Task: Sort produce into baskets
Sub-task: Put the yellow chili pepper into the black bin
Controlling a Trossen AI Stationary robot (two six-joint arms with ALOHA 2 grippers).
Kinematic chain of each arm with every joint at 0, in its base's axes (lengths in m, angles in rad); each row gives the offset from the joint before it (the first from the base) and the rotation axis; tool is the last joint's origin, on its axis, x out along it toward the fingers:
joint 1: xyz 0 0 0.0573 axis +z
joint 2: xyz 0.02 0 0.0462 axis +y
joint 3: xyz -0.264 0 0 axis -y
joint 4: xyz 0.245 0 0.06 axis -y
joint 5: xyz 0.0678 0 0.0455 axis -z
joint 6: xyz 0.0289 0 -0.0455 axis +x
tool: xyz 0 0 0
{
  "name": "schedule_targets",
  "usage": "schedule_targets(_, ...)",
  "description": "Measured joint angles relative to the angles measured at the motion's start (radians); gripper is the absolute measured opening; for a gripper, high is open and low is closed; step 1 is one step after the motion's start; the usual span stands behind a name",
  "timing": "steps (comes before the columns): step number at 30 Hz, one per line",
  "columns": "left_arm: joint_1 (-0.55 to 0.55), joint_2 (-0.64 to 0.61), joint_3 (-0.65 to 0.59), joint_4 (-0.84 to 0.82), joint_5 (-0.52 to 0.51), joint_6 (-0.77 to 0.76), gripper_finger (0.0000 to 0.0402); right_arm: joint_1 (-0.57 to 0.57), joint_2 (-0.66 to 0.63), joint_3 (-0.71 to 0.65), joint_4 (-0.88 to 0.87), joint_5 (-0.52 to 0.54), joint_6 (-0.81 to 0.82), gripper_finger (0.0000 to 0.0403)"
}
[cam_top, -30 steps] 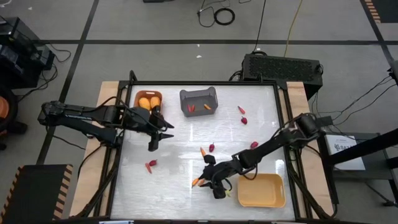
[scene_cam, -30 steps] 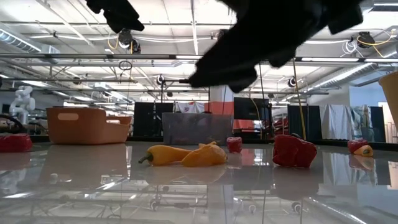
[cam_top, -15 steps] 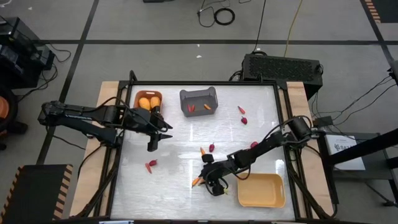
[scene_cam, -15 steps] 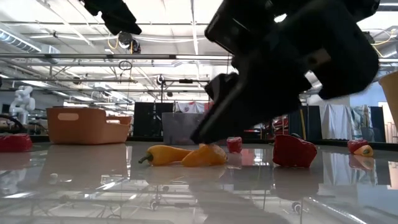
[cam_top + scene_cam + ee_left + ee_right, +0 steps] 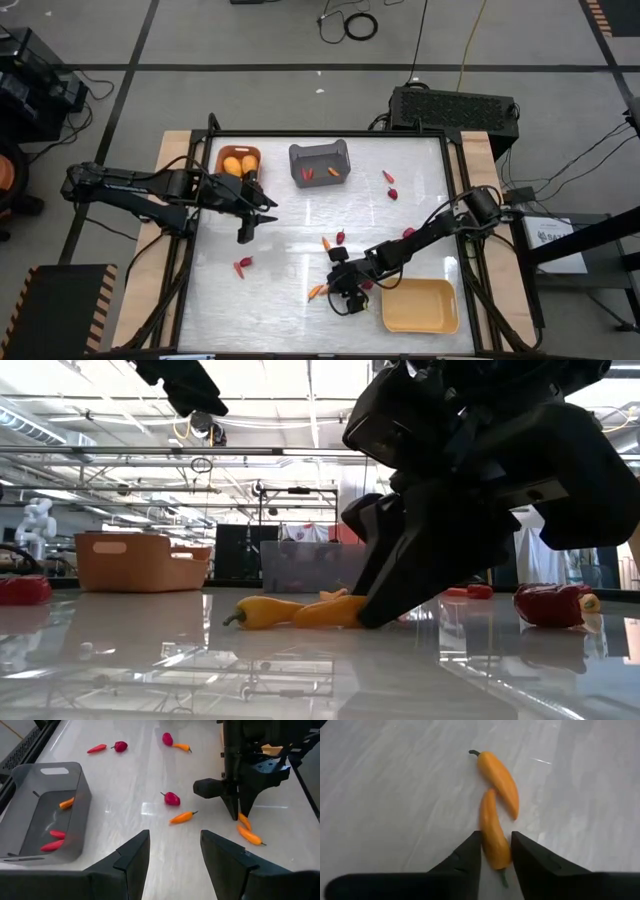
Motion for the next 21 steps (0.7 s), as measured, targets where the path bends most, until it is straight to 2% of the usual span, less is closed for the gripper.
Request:
schedule_targets(6,0.0,0.0,0.0,-0.001,-0.001,-0.011,0.0183,-0.002,-0.013,0.006,-0.009,0.004,0.038,0.0042)
schedule_targets(10,0.0,0.0,0.0,-0.001,-0.001,-0.015,0.0183,-0.017,-0.042,0.056,-0.076,0.008,0.028,0.0024)
schedule_targets(16,0.0,0.0,0.0,-0.002,-0.003,-0.037,0.0183,-0.079,-0.097,0.207,-0.368,0.024,-0.082,0.0026)
schedule_targets(21,0.0,0.0,0.0,-0.002,-0.003,-0.037,0.0183,-0.195,-0.108,0.366,-0.563,0.139,-0.099,0.0025)
